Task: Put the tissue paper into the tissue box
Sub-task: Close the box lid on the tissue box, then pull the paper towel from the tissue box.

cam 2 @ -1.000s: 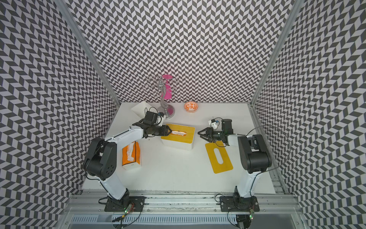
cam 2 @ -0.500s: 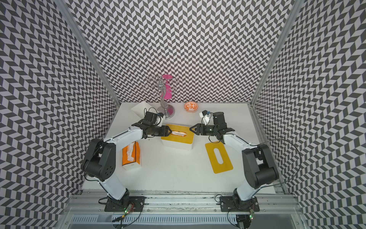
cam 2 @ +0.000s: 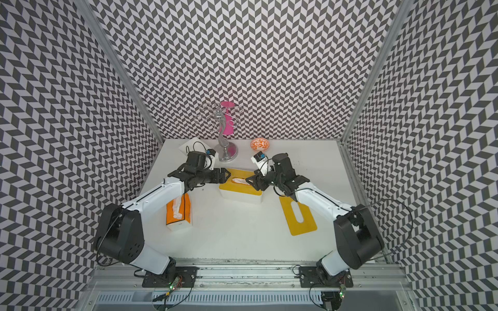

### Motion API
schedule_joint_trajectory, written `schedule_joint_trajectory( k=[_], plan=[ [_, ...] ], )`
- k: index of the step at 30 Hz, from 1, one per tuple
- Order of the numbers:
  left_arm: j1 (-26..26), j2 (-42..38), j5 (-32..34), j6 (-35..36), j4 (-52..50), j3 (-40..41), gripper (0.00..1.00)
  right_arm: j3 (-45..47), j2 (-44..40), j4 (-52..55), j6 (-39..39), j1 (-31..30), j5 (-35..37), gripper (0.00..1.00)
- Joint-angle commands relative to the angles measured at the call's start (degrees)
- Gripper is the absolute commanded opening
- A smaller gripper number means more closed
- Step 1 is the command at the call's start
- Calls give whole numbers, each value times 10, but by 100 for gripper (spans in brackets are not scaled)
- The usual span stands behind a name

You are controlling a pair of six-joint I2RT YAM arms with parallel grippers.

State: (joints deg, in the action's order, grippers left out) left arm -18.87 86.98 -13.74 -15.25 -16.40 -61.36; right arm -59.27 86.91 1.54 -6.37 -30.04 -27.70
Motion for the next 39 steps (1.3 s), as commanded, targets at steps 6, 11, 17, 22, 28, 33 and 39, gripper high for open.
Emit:
schedule_joint_trajectory(
  k=[6,11,17,22,28,33,39],
  plan=[
    [22,-102,51,-16,82,56,90,-24,14,-9,-207,-9,11,57],
    [26,-131,63,-17,101,74,92,-30,38,5,-259,-18,15,54],
    [28,-131,58,-18,103,75,92,-6,45,-13,-292,-40,30,51],
    [31,-131,54,-18,103,75,92,6,52,-33,-292,-53,56,48],
    [34,-125,49,-19,103,74,93,-3,72,-26,-282,-59,77,45],
    [36,-125,44,-20,103,74,93,-28,93,5,-274,-61,91,41],
    [36,-125,41,-20,103,74,93,-37,110,10,-264,-63,106,36]
  ],
)
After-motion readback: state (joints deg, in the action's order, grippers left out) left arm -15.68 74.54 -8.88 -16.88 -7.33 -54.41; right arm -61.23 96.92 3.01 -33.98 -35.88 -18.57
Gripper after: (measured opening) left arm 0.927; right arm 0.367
